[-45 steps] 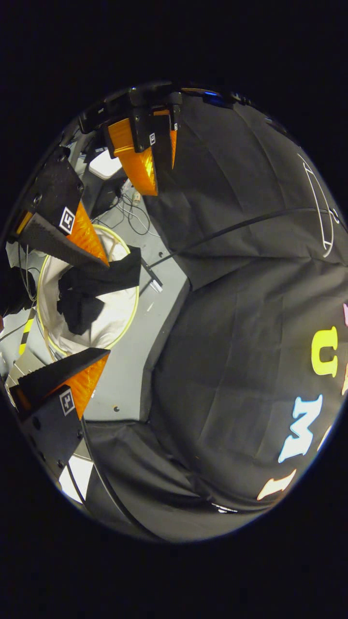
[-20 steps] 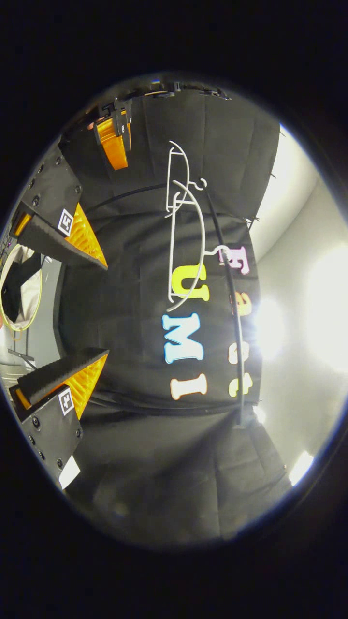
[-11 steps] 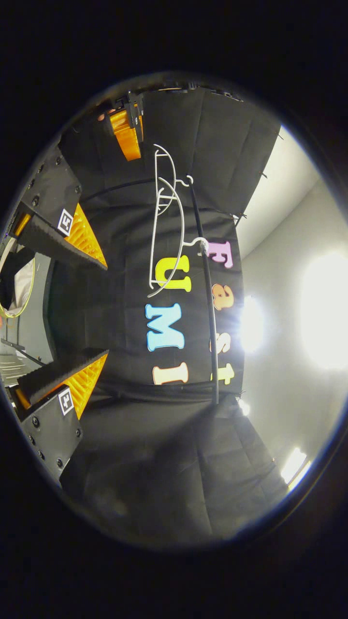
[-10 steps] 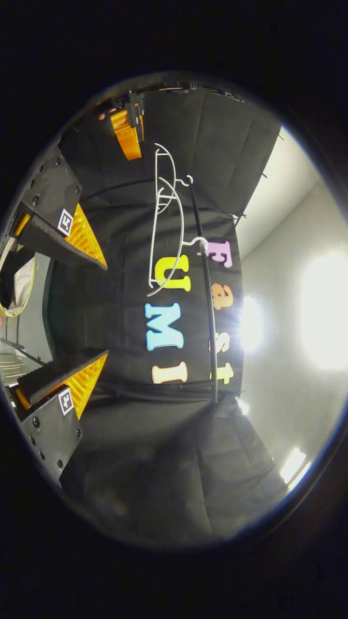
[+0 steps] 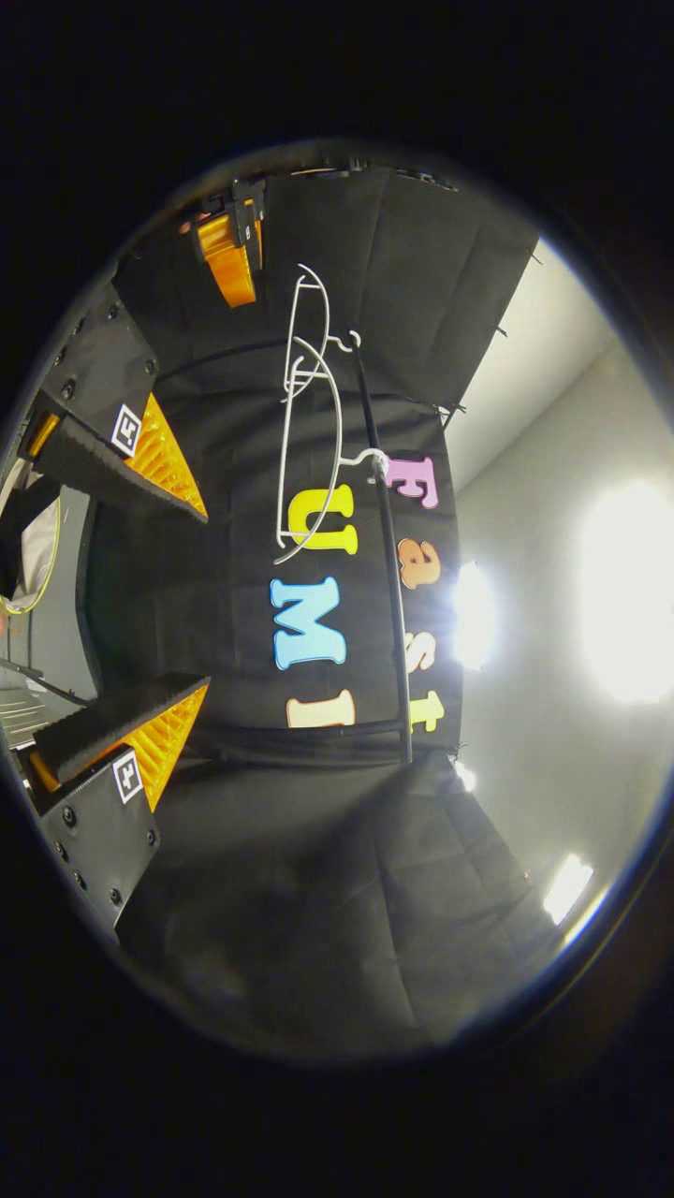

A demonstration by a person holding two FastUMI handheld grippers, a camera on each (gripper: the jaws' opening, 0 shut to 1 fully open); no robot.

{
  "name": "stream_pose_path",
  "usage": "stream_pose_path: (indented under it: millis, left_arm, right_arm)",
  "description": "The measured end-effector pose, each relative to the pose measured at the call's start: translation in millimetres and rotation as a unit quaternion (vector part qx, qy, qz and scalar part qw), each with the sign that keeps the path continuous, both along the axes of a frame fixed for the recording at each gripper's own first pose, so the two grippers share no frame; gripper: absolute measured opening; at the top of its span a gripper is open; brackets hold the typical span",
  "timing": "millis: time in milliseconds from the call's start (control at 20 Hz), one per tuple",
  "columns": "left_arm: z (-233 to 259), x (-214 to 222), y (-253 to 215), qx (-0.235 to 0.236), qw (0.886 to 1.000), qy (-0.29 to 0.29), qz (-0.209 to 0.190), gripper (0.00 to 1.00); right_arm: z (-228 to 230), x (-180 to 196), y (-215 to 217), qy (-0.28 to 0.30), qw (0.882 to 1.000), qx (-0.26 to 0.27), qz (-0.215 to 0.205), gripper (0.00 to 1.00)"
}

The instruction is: Grasp the clothes on the hanger with both hands and then place them into the laundry hamper below.

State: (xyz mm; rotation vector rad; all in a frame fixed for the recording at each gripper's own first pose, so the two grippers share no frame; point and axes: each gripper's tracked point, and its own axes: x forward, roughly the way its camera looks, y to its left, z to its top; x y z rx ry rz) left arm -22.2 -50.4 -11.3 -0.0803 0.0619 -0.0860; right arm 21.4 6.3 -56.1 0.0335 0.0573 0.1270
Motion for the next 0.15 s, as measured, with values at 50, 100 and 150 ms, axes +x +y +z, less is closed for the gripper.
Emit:
stream_pose_path:
  millis: [50,100,150]
  left_arm:
    - [0.2,-1.5,0.6,0.0,1.0,-0.001,-0.001,0.9]
    - [0.7,-1.9,2.3,0.001,1.0,-0.001,0.0,0.9]
    - [1.0,-1.3,3.0,0.001,1.0,-0.001,0.0,0.9]
  right_arm:
    - [2.2,0.3,0.5,-0.003,1.0,-0.001,0.0,0.94]
    - [3.9,0.3,-0.4,-0.006,1.0,-0.003,0.0,0.98]
    - [4.5,0.3,-0.3,-0.008,1.0,-0.005,-0.001,0.98]
